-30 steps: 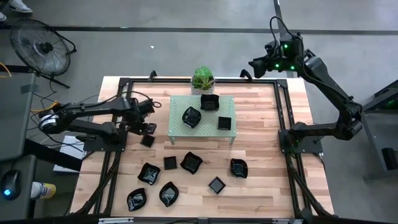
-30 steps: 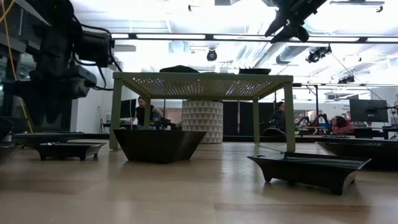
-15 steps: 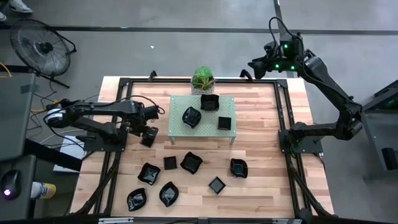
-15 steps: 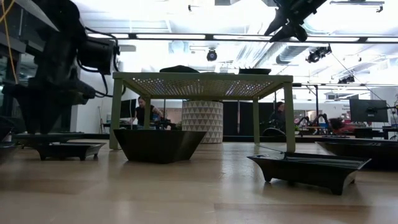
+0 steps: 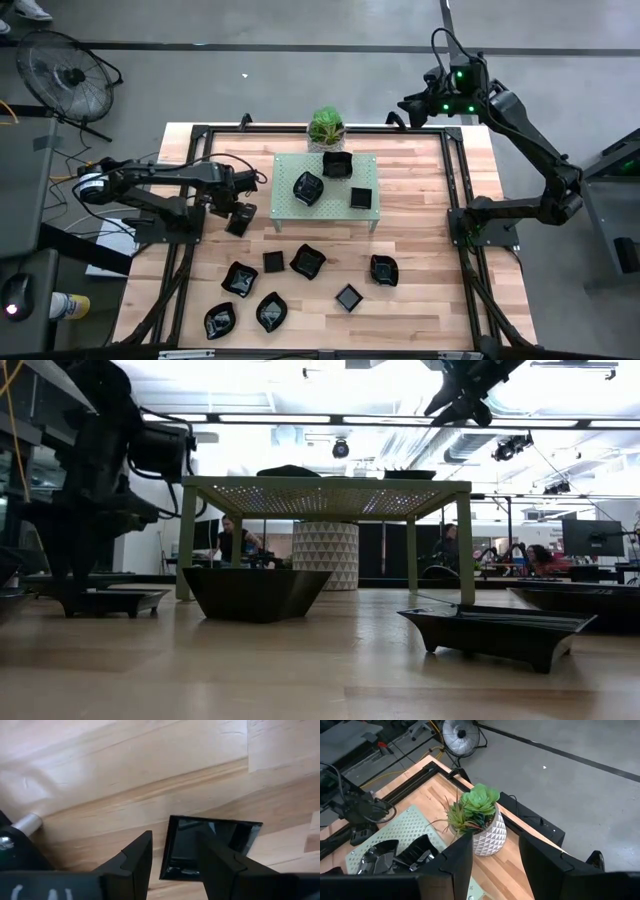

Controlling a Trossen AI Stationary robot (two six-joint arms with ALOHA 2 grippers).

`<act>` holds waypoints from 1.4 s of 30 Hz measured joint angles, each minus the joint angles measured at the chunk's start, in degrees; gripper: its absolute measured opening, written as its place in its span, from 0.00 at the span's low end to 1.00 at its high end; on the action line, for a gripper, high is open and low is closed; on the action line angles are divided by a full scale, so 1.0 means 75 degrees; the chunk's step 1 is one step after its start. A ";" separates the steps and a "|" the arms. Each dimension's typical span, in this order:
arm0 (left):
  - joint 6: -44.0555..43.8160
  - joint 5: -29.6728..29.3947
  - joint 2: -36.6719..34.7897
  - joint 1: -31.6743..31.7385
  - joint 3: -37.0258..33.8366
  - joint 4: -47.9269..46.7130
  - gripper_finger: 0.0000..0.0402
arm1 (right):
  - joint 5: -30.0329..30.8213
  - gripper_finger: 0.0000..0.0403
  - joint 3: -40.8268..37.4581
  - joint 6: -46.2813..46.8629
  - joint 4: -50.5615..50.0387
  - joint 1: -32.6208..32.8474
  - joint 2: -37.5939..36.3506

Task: Pick & Place Mini shaped plates
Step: Stack the black square plate on the other black square plate on the shelf

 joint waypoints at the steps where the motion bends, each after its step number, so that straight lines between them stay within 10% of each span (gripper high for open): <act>1: 0.0003 0.0046 0.0000 0.0000 -0.0079 0.0033 0.35 | -0.0003 0.38 0.0000 -0.0001 -0.0001 0.0000 0.0000; 25: 0.0146 0.0485 -0.0012 0.0003 -0.0429 0.0494 0.35 | -0.0163 0.38 0.0000 -0.0003 -0.0005 0.0000 0.0000; 42: 0.0146 0.0656 -0.0012 0.0003 -0.0429 0.0493 0.12 | -0.0394 0.38 0.0000 -0.0034 -0.0069 0.0000 -0.0003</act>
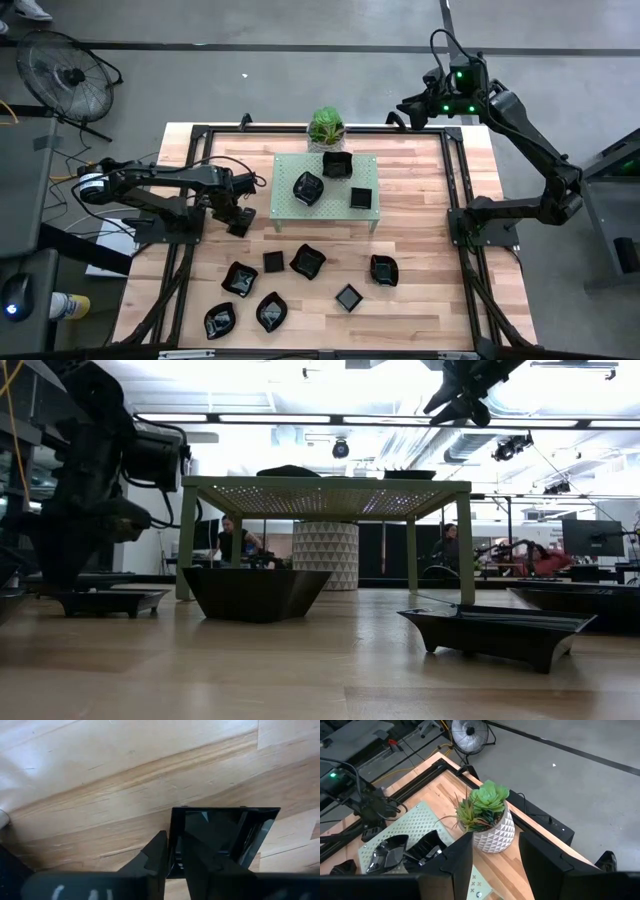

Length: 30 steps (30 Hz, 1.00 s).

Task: Pick & Place Mini shaped plates
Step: Stack the black square plate on the other black square plate on the shelf

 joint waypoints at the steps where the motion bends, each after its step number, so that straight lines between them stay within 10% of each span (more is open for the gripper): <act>1: -0.0003 0.0007 0.0000 0.0000 0.0000 0.0000 0.11 | -0.0021 0.38 0.0000 -0.0011 0.0000 0.0000 0.0000; 30: -0.0248 -0.1668 -0.1200 0.0000 0.2206 -0.3067 0.00 | -0.0233 0.38 0.0000 -0.0170 -0.0003 0.0000 0.0000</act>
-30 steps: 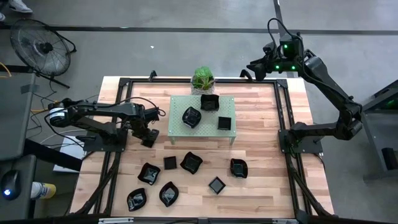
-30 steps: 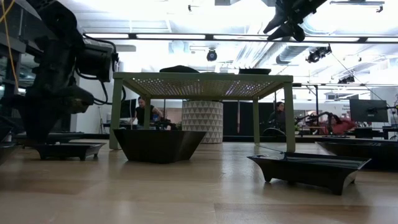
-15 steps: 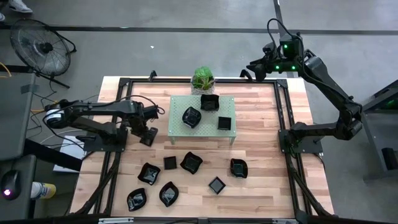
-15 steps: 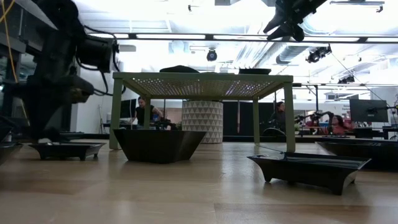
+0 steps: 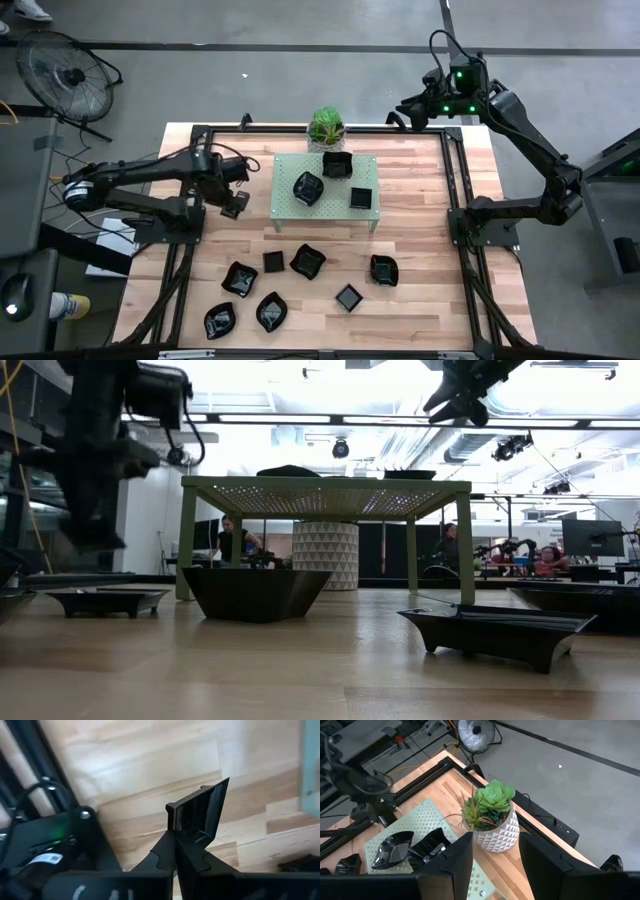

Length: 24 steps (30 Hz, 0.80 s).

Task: Pick & Place Mini shaped plates
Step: Stack the black square plate on the other black square plate on the shelf

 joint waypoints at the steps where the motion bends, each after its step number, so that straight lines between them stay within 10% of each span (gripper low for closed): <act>1: -0.0049 -0.0116 -0.0029 0.0000 0.0186 -0.0104 0.00 | -0.0046 0.38 0.0000 0.0000 0.0000 0.0000 0.0000; 14: 0.0535 -0.2900 -0.0062 0.0000 0.3132 -0.0110 0.00 | -0.0529 0.38 0.0000 -0.0095 0.0016 0.0000 -0.0003; 24: 0.3460 -0.3625 0.0202 0.0000 0.3543 0.4148 0.00 | -0.1066 0.42 -0.0006 -0.0178 0.1427 0.1074 0.0560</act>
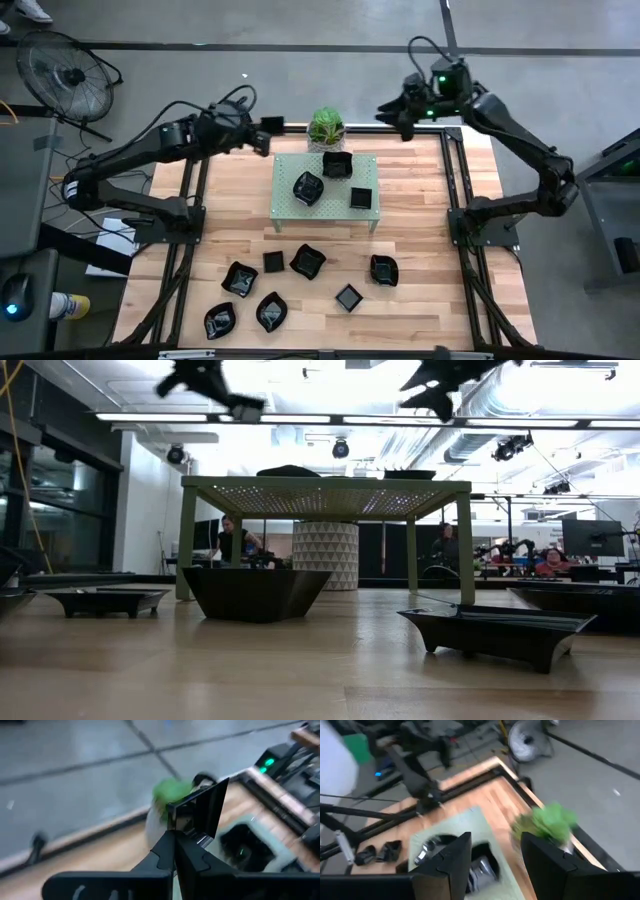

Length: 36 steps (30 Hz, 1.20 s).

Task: Pick & Place Mini shaped plates
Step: Stack the black square plate on the other black square plate on the shelf

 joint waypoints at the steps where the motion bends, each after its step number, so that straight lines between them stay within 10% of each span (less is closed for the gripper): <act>1: 0.0256 0.0000 0.0108 0.0000 -0.0003 0.0362 0.00 | -0.0043 0.42 0.0000 0.0094 0.0287 0.0135 0.0102; 10: 0.1493 -0.0171 0.0992 -0.0003 -0.0012 0.2602 0.00 | 0.0631 0.42 0.0000 0.0449 0.2719 0.1125 0.0835; 24: 0.3265 -0.0826 0.1836 -0.0015 -0.0012 0.5139 0.00 | 0.4689 0.41 0.0000 -0.1327 0.4561 0.2483 0.1702; 36: 0.3766 -0.0708 0.1846 -0.0009 -0.0015 0.5461 0.00 | 0.4780 0.36 0.0000 -0.1273 0.5262 0.2594 0.2306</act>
